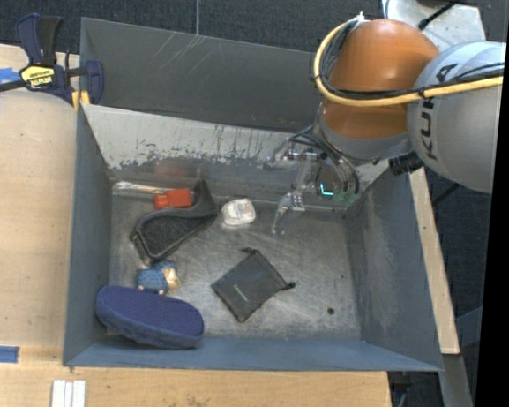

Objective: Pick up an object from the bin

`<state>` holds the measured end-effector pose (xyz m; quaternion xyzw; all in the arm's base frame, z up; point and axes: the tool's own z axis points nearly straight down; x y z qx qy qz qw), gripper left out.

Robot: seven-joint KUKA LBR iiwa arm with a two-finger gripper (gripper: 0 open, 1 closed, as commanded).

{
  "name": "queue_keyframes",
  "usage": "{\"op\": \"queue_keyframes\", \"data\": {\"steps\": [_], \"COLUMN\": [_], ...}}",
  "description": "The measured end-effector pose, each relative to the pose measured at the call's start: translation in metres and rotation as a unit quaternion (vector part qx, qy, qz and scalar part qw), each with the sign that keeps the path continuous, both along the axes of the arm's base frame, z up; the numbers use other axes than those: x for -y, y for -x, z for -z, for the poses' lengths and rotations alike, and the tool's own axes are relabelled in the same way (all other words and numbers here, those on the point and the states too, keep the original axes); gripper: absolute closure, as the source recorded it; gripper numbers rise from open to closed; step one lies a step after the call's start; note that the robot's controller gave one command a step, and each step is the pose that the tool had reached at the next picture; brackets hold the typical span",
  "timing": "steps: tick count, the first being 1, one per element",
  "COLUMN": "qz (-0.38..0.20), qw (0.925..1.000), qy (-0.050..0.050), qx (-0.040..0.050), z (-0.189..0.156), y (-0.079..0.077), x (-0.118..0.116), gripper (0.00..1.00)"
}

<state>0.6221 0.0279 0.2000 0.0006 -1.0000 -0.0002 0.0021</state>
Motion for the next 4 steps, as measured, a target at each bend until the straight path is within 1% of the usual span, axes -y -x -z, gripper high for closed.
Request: {"op": "queue_keyframes", "data": {"steps": [1, 2, 3, 4], "qz": [-0.064, -0.091, -0.190, -0.263], "qw": [0.9978, 0.9958, 0.9817, 0.9649], "qy": [-0.002, -0.002, 0.002, 0.007], "qx": [0.0126, 0.0100, 0.0029, 0.0013], "z": [0.111, 0.120, 0.125, 0.126], "y": [0.020, 0.007, 0.033, 0.048], "x": [-0.042, -0.152, -0.181, -0.193], "gripper": [0.00, 0.00, 0.00, 0.00]}}
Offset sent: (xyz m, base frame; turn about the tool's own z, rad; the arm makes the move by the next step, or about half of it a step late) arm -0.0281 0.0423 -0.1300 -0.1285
